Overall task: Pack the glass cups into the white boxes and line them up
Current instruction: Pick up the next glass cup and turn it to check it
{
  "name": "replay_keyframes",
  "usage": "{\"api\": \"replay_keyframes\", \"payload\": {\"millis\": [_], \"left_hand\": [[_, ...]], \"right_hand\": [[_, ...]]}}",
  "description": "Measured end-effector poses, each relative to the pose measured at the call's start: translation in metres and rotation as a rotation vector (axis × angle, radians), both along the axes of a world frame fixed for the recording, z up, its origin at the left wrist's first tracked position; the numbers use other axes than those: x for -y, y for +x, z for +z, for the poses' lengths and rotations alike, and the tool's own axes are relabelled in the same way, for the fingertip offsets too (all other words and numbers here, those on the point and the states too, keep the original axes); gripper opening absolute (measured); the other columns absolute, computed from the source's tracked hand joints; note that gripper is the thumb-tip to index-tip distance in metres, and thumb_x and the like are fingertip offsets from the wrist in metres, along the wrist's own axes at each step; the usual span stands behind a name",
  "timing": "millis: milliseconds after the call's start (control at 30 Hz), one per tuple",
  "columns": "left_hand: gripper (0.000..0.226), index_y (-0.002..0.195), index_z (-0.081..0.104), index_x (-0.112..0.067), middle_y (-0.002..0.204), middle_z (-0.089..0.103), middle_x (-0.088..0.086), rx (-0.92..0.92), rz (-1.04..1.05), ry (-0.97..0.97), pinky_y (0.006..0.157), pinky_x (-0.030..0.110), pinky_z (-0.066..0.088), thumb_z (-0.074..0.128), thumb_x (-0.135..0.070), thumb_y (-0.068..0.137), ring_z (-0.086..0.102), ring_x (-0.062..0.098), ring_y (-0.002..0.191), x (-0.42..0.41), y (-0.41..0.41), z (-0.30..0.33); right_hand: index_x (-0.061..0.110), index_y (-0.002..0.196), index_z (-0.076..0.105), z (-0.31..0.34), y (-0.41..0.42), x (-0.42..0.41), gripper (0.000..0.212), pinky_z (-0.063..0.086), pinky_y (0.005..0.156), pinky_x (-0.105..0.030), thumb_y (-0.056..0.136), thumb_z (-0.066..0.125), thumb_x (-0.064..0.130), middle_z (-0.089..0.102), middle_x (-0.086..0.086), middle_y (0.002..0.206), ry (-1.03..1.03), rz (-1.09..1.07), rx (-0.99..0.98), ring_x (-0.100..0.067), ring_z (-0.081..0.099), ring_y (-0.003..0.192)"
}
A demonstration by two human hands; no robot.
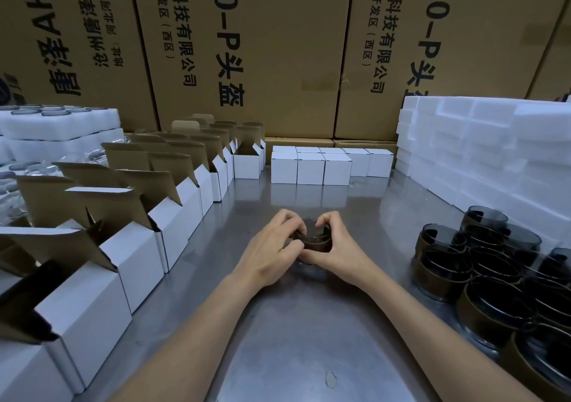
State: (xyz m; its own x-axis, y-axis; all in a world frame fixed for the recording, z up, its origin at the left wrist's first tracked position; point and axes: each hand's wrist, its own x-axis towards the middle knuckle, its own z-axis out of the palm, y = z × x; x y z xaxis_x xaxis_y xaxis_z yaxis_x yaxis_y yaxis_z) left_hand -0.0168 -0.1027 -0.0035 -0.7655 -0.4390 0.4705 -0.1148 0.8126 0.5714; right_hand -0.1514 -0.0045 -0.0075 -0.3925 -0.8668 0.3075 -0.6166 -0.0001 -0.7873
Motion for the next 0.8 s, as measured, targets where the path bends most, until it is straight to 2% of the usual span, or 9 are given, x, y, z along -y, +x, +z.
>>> {"api": "replay_keyframes", "payload": {"millis": [67, 133, 200, 267, 333, 433, 567, 700, 800], "left_hand": [[0.023, 0.091, 0.052, -0.025, 0.098, 0.048, -0.013, -0.064, -0.008, 0.027, 0.079, 0.040, 0.047, 0.036, -0.030, 0.075, 0.051, 0.013, 0.089, 0.001, 0.001, 0.001], [0.030, 0.100, 0.054, -0.026, 0.102, 0.054, -0.009, -0.154, 0.003, 0.091, 0.083, 0.036, 0.046, 0.035, -0.025, 0.077, 0.053, 0.013, 0.094, 0.003, 0.001, 0.000], [0.033, 0.105, 0.054, -0.027, 0.104, 0.058, -0.007, -0.251, 0.070, 0.224, 0.083, 0.030, 0.045, 0.033, -0.023, 0.081, 0.055, 0.013, 0.099, 0.009, -0.002, -0.001], [0.025, 0.103, 0.055, -0.026, 0.105, 0.059, -0.007, -0.317, 0.188, 0.374, 0.080, 0.025, 0.041, 0.034, -0.024, 0.090, 0.056, 0.015, 0.103, 0.020, -0.008, -0.003], [0.019, 0.104, 0.056, -0.023, 0.109, 0.059, -0.004, -0.317, 0.315, 0.488, 0.082, 0.025, 0.037, 0.040, -0.018, 0.097, 0.054, 0.018, 0.108, 0.039, -0.015, -0.006], [0.024, 0.118, 0.055, -0.017, 0.126, 0.054, 0.002, -0.160, 0.398, 0.443, 0.089, 0.025, 0.036, 0.046, -0.014, 0.095, 0.050, 0.015, 0.113, 0.073, -0.028, -0.009], [0.039, 0.133, 0.047, -0.018, 0.143, 0.034, 0.008, 0.116, 0.442, 0.290, 0.101, 0.033, 0.036, 0.048, -0.020, 0.095, 0.044, 0.025, 0.125, 0.123, -0.052, 0.002], [0.051, 0.144, 0.033, -0.024, 0.151, 0.022, 0.012, 0.424, 0.542, 0.077, 0.105, 0.042, 0.036, 0.048, -0.031, 0.095, 0.034, 0.034, 0.133, 0.169, -0.080, 0.019], [0.061, 0.146, 0.025, -0.027, 0.156, 0.013, 0.013, 0.431, 0.623, 0.054, 0.109, 0.048, 0.031, 0.054, -0.033, 0.093, 0.019, 0.037, 0.141, 0.194, -0.101, 0.032]], "right_hand": [[0.024, 0.093, 0.041, 0.002, 0.000, -0.001, 0.038, 0.038, 0.071, -0.024, 0.078, 0.076, 0.031, 0.046, 0.007, 0.088, -0.060, 0.030, 0.126, -0.007, 0.044, 0.077], [0.021, 0.089, 0.049, 0.005, -0.001, -0.001, 0.024, 0.038, 0.070, -0.016, 0.082, 0.069, 0.032, 0.052, 0.007, 0.087, -0.170, 0.023, 0.298, -0.001, 0.049, 0.077], [0.020, 0.089, 0.055, 0.008, -0.004, -0.001, 0.017, 0.041, 0.076, -0.022, 0.091, 0.060, 0.036, 0.060, 0.003, 0.094, -0.228, -0.065, 0.426, -0.004, 0.055, 0.087], [0.019, 0.088, 0.057, 0.009, -0.006, 0.002, 0.021, 0.046, 0.080, -0.031, 0.096, 0.049, 0.037, 0.064, 0.002, 0.099, -0.230, -0.150, 0.501, -0.011, 0.060, 0.092], [0.018, 0.087, 0.059, 0.009, -0.006, 0.004, 0.027, 0.047, 0.076, -0.030, 0.098, 0.045, 0.038, 0.065, 0.002, 0.097, -0.219, -0.176, 0.523, -0.011, 0.061, 0.089], [0.019, 0.085, 0.061, 0.008, -0.006, 0.007, 0.030, 0.047, 0.067, -0.024, 0.098, 0.043, 0.040, 0.066, 0.004, 0.090, -0.221, -0.185, 0.535, -0.007, 0.062, 0.080], [0.019, 0.079, 0.063, 0.003, -0.009, 0.011, 0.034, 0.046, 0.065, -0.023, 0.096, 0.045, 0.041, 0.067, 0.004, 0.080, -0.234, -0.211, 0.516, -0.004, 0.061, 0.073], [0.021, 0.077, 0.066, -0.003, -0.012, 0.013, 0.037, 0.048, 0.069, -0.027, 0.092, 0.046, 0.048, 0.069, 0.003, 0.080, -0.243, -0.212, 0.489, -0.013, 0.065, 0.081], [0.027, 0.077, 0.067, -0.003, -0.012, 0.014, 0.041, 0.048, 0.070, -0.027, 0.082, 0.049, 0.063, 0.069, 0.002, 0.080, -0.256, -0.220, 0.484, -0.015, 0.065, 0.082]]}}
